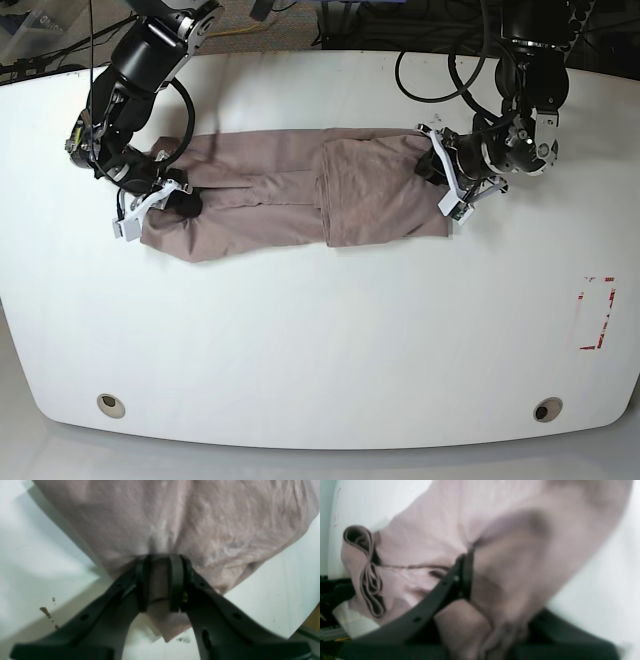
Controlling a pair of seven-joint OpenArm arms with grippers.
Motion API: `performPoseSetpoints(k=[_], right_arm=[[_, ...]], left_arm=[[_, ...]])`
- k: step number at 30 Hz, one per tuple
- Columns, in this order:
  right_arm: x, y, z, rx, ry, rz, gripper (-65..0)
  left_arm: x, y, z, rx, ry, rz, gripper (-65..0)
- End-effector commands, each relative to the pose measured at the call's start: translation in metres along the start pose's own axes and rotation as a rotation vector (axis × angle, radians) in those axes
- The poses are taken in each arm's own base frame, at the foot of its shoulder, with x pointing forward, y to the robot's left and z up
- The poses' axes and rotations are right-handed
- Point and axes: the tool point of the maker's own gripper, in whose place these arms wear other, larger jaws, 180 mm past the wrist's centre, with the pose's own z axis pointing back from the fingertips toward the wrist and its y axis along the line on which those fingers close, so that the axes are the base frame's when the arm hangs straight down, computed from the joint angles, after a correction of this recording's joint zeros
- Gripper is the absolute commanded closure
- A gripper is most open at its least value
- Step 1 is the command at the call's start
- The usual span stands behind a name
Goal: Fold the T-shirt properly
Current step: 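Grasp the folded shirt with both grippers and fold it again inward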
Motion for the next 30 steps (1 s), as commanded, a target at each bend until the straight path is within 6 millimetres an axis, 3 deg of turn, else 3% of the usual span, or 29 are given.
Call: performPoseSetpoints(k=[1,4,6,11,14,18,23,30], right_arm=[[0.041,0.004,0.017,-0.02,-0.113,0.08,0.0],[0.059,0.01,0.041,-0.07,-0.168,0.176,0.0],[0.067,0.016,0.052,-0.088,-0.191,0.225,0.0],[0.075,0.039,0.062,-0.107,-0.167,0.34,0.0],[0.079,0.069,0.063,-0.087,-0.17,0.458,0.0],[0.074,0.11,0.052,-0.015,-0.173,0.534,0.0],[0.049,0.156,0.028,0.108,-0.123,0.581,0.0],[0.028,0.207,0.002,0.25,-0.109,0.548,0.0]], left_arm=[[0.004,0.004,0.0,0.002,-0.01,0.0,-10.7],[-0.005,0.006,-0.005,-0.003,0.013,0.023,-10.7],[-0.001,0.008,-0.006,-0.005,-0.004,0.028,-10.7],[0.004,-0.004,-0.023,-0.045,-0.022,0.079,-10.8],[0.012,-0.008,-0.033,-0.066,-0.029,0.096,-10.8],[0.012,-0.02,-0.045,-0.101,0.004,0.072,-10.8],[0.023,-0.038,-0.053,-0.141,-0.004,0.047,-10.8],[0.029,-0.052,-0.058,-0.17,-0.023,0.061,-10.8]])
